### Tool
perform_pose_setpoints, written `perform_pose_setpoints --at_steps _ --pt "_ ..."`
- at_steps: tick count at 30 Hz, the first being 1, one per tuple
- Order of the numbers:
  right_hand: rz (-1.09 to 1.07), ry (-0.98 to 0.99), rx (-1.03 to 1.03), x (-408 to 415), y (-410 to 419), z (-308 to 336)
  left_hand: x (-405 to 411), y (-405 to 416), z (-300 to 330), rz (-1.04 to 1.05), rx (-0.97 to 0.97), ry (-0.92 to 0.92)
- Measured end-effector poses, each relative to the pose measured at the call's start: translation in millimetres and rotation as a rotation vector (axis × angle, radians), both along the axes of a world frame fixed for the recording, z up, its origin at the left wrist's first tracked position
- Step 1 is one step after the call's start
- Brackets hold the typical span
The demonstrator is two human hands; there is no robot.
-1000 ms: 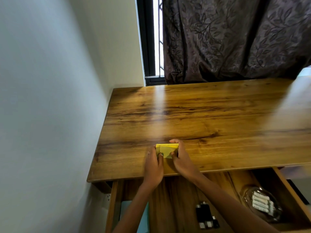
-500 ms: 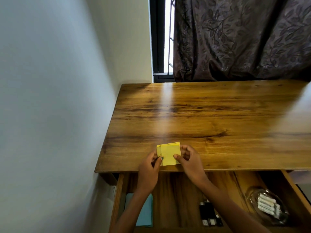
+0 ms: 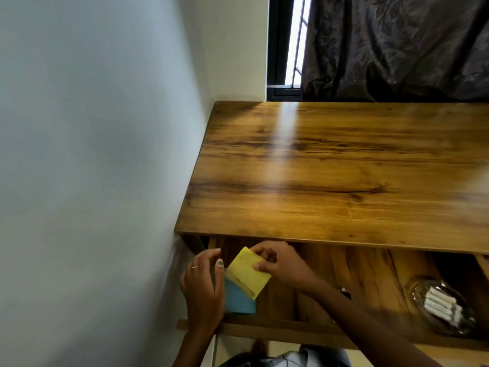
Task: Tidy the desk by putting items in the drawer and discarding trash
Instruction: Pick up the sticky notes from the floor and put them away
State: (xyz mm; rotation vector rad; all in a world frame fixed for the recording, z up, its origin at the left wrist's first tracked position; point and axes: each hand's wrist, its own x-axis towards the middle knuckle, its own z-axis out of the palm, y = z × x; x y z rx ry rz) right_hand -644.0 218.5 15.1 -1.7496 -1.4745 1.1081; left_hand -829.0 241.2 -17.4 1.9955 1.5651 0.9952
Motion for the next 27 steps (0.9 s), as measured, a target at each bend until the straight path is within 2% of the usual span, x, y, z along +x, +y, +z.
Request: perform_pose_setpoints --at_steps 4,8,19,23,27 --pt "0.052 -0.106 -0.116 -21 5 -20 1 -2 -1 0.061 0.002 -0.041" --pt "0.152 -0.111 -0.16 -43 9 -36 -1 -3 2 0.094 0.033 -0.104" --pt "0.187 -0.42 -0.076 -66 -8 -62 2 -5 0 0.089 0.05 -0.079" --pt "0.045 -0.338 -0.102 -58 -15 -61 2 -4 -3 0.085 0.048 -0.078" --pt "-0.176 -0.027 -0.277 -56 -14 -63 2 -3 -2 0.077 0.052 -0.098"
